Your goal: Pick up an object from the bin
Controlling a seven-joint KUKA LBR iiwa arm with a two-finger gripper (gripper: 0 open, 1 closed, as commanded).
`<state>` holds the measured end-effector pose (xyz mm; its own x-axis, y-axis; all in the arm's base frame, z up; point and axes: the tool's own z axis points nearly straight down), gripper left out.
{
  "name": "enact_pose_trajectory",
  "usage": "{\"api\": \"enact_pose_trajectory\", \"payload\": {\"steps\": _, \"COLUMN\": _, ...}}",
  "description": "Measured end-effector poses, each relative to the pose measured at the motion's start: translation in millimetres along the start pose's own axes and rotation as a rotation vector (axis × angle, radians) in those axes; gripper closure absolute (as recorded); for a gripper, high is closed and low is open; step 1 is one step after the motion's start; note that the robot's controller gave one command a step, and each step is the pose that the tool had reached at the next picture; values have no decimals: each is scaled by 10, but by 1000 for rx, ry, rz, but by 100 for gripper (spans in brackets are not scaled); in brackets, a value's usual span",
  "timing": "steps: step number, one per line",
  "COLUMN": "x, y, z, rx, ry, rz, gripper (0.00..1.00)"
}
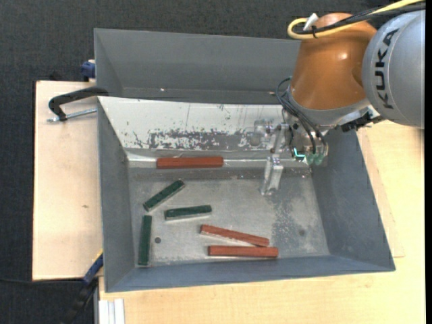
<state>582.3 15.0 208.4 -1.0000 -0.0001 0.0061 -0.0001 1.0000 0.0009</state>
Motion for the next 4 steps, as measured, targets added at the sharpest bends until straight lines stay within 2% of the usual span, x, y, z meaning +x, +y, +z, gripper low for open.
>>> {"api": "enact_pose_trajectory", "payload": {"steps": 1, "x": -16, "y": 0, "z": -49, "rx": 0, "ry": -9, "rz": 0, "gripper": 0}}
{"api": "enact_pose_trajectory", "payload": {"steps": 2, "x": 114, "y": 197, "z": 851, "rx": 2, "ry": -9, "rz": -54, "gripper": 0}}
{"api": "enact_pose_trajectory", "payload": {"steps": 3, "x": -100, "y": 505, "z": 1372, "rx": -1, "ry": -11, "rz": -73, "gripper": 100}}
{"api": "enact_pose_trajectory", "payload": {"steps": 4, "x": -86, "y": 508, "z": 1378, "rx": -1, "ry": -4, "rz": -73, "gripper": 0}}
